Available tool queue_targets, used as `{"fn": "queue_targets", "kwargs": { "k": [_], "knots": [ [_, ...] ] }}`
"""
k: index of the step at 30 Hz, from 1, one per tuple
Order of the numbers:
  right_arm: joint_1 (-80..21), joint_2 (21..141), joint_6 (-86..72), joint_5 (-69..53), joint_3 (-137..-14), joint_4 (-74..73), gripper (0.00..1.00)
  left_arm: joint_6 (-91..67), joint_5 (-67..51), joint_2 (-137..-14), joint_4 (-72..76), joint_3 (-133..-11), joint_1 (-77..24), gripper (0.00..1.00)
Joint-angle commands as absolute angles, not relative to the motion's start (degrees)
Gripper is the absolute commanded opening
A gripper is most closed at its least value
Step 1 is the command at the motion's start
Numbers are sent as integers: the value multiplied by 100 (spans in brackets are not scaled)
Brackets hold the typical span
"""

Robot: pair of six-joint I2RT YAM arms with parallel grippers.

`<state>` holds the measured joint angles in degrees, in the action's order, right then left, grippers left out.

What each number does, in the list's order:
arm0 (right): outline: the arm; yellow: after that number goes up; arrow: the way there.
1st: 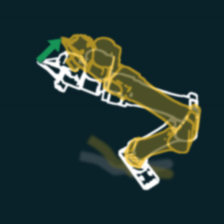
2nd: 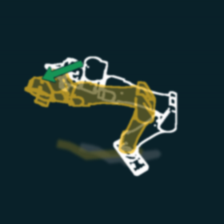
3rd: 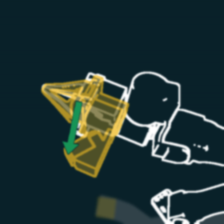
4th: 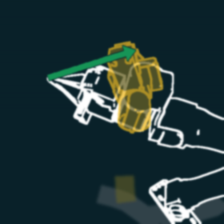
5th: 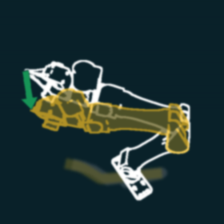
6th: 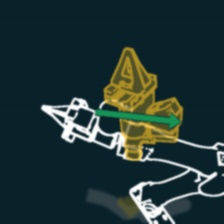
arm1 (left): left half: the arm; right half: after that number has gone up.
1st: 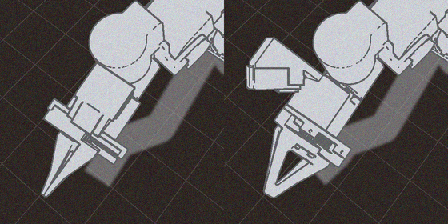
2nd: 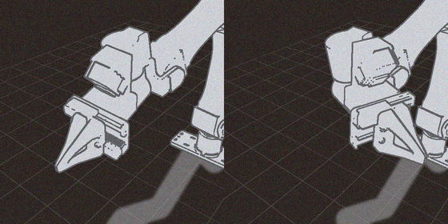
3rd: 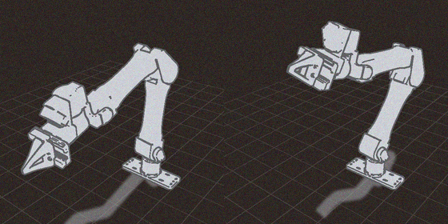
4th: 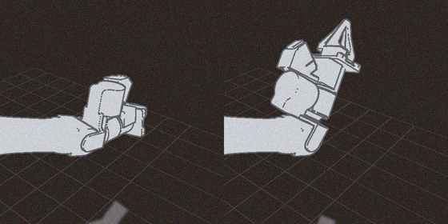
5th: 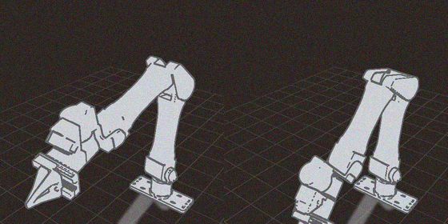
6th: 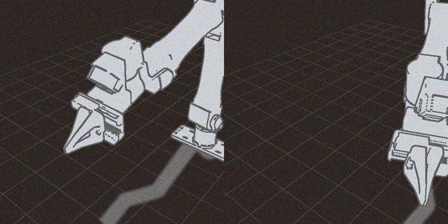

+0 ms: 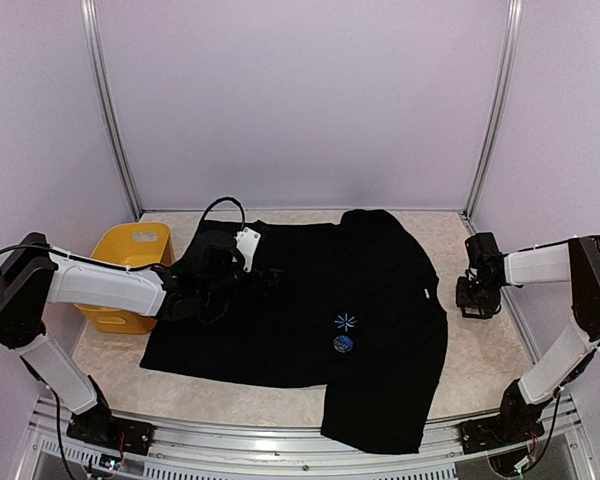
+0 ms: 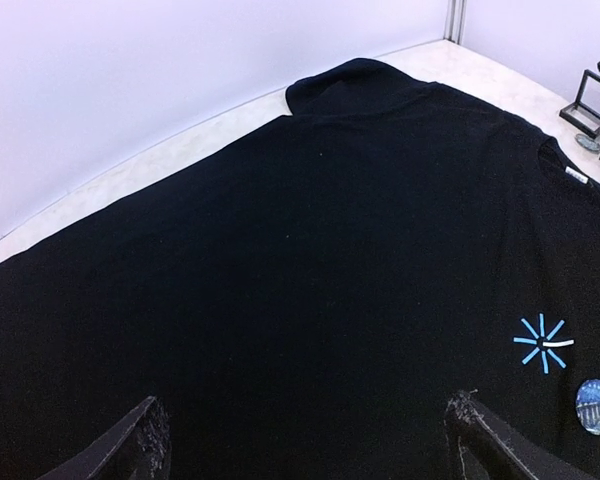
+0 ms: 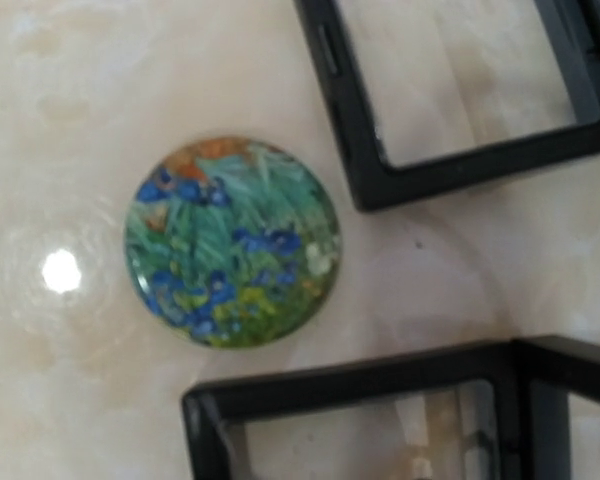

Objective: Pin the brooch onto the clothing

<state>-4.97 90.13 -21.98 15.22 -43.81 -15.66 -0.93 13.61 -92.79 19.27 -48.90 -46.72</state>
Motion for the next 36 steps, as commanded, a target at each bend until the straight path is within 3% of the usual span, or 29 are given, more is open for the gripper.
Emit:
{"fn": "queue_targets", "kwargs": {
  "k": [1, 8, 15, 36],
  "knots": [
    [-438, 8874, -2069, 1521, -4414, -1783, 45, -9, 1266, -9325, 1863, -5045, -4721, 90],
    [-662, 8818, -1648, 1210, -5334, -2108, 52, -9, 1224, -9366, 1845, -5074, -4727, 90],
    [-426, 9586, -1806, 1479, -5737, -2026, 69, -9, 1354, -9313, 1716, -5079, -4737, 90],
    [-221, 10405, -1549, 924, -5757, -1702, 65, 154, 1334, -9349, 1652, -5108, -4760, 90]
  ]
}}
